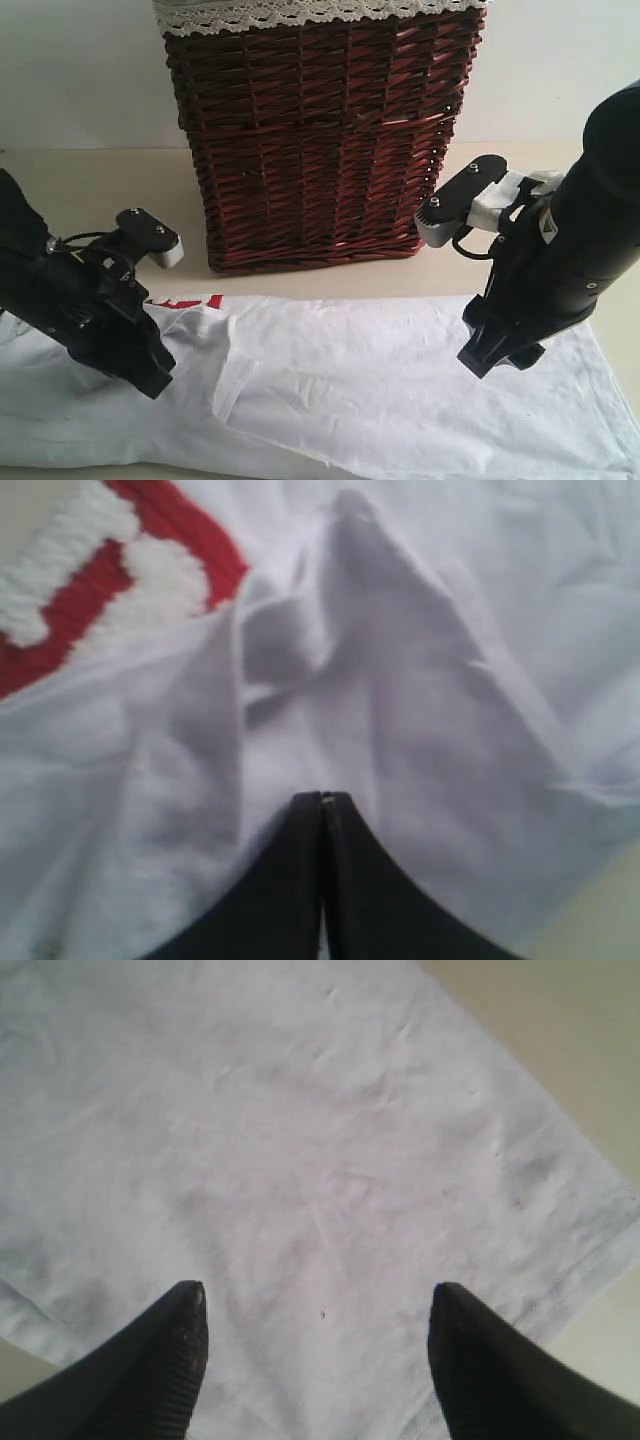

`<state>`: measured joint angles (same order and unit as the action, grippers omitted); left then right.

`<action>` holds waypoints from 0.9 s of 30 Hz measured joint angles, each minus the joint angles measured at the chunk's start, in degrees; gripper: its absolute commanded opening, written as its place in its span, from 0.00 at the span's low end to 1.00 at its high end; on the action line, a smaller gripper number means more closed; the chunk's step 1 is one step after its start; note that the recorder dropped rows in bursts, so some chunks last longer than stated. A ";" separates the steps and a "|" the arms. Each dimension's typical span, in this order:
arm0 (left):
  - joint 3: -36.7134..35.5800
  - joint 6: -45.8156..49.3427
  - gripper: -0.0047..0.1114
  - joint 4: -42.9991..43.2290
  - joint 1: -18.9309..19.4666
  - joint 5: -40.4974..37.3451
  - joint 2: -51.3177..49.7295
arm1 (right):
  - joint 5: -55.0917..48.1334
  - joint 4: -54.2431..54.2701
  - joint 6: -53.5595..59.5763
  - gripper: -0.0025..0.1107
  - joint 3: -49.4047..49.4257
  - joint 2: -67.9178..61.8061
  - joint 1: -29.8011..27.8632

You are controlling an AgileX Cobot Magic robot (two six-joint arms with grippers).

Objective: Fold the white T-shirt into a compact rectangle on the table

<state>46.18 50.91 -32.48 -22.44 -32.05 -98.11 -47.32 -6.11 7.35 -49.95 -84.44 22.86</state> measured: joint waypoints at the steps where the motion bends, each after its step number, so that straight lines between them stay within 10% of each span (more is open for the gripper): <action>1: 0.00 -1.03 0.05 1.24 0.00 1.92 -0.33 | 0.00 0.00 0.00 0.57 0.00 0.00 0.00; 10: 0.00 -8.79 0.05 8.98 0.00 26.17 -1.33 | 0.00 0.00 0.00 0.57 0.00 0.00 0.00; 15: 0.24 -9.37 0.04 9.28 2.68 23.51 -0.65 | 0.00 0.00 0.00 0.57 0.00 0.00 0.00; 27: 0.24 1.98 0.04 -12.15 38.43 -9.51 4.14 | -0.82 0.69 -0.47 0.57 0.00 0.00 0.00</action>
<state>46.42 52.89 -44.63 15.99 -41.57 -93.97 -48.14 -5.42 6.88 -49.95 -84.44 22.86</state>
